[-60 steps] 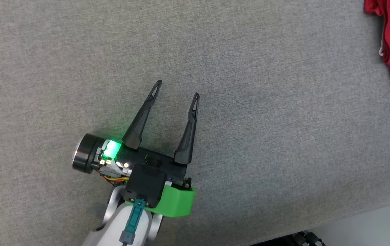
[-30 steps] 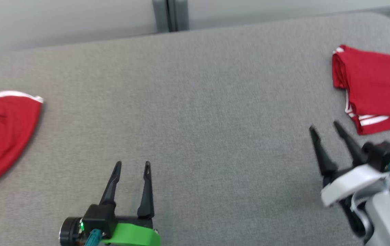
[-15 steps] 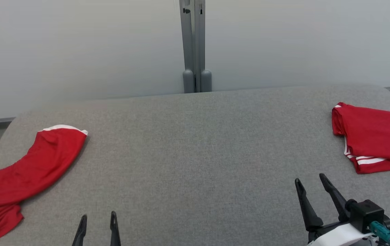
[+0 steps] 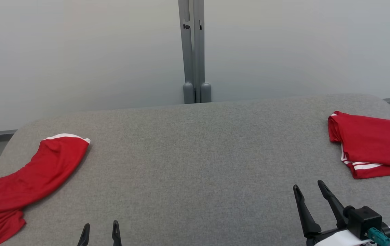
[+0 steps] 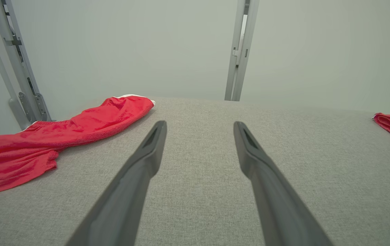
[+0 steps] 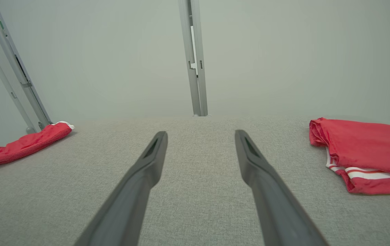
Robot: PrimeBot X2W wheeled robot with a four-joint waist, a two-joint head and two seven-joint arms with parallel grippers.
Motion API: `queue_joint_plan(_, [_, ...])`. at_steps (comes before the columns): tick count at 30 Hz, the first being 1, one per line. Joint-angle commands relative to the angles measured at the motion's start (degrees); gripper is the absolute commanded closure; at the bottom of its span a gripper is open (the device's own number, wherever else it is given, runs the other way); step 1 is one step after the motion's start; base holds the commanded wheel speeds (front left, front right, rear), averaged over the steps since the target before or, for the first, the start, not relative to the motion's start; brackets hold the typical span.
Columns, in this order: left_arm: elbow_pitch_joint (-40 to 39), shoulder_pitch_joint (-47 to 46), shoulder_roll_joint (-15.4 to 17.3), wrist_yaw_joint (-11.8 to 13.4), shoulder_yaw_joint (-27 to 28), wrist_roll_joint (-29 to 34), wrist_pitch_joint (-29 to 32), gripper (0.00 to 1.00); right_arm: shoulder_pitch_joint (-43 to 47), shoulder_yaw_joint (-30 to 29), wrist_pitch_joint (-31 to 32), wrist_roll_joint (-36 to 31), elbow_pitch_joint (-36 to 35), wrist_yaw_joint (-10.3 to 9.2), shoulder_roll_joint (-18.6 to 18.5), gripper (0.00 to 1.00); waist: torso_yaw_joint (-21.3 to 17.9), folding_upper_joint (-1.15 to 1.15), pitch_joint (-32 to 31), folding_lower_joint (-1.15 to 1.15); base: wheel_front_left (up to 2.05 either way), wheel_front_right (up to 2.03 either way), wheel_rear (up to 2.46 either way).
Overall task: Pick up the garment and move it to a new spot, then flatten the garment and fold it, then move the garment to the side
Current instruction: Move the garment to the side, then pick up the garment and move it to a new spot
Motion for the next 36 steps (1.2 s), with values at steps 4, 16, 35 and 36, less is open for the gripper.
queue_joint_plan(4, [0.4,0.1,0.0,-0.5,-0.4,0.4,-0.2,0.00,-0.8,0.6,-0.1,-0.2,0.4,-0.09,-0.1,0.00,0.1,0.00,0.3,0.01,0.00,0.00,0.00])
queue_joint_plan(16, [1.5,-0.5,0.0,-0.6,-1.5,0.6,-0.2,0.00,0.8,-0.9,-0.1,-0.2,0.4,-0.09,0.1,0.00,0.6,0.00,0.9,0.01,0.00,0.00,0.00])
queue_joint_plan(35, [1.9,-1.6,0.0,-0.8,-2.4,1.8,-0.2,0.00,2.0,-2.3,-0.1,0.2,0.1,-0.09,0.4,0.00,0.4,0.00,0.9,0.01,0.00,0.00,0.00])
queue_joint_plan(36, [1.8,-1.6,0.0,-0.8,-2.4,1.9,-0.2,0.00,2.0,-2.2,-0.1,0.2,0.1,-0.09,0.3,0.00,0.4,0.00,0.9,0.01,0.00,0.00,0.00])
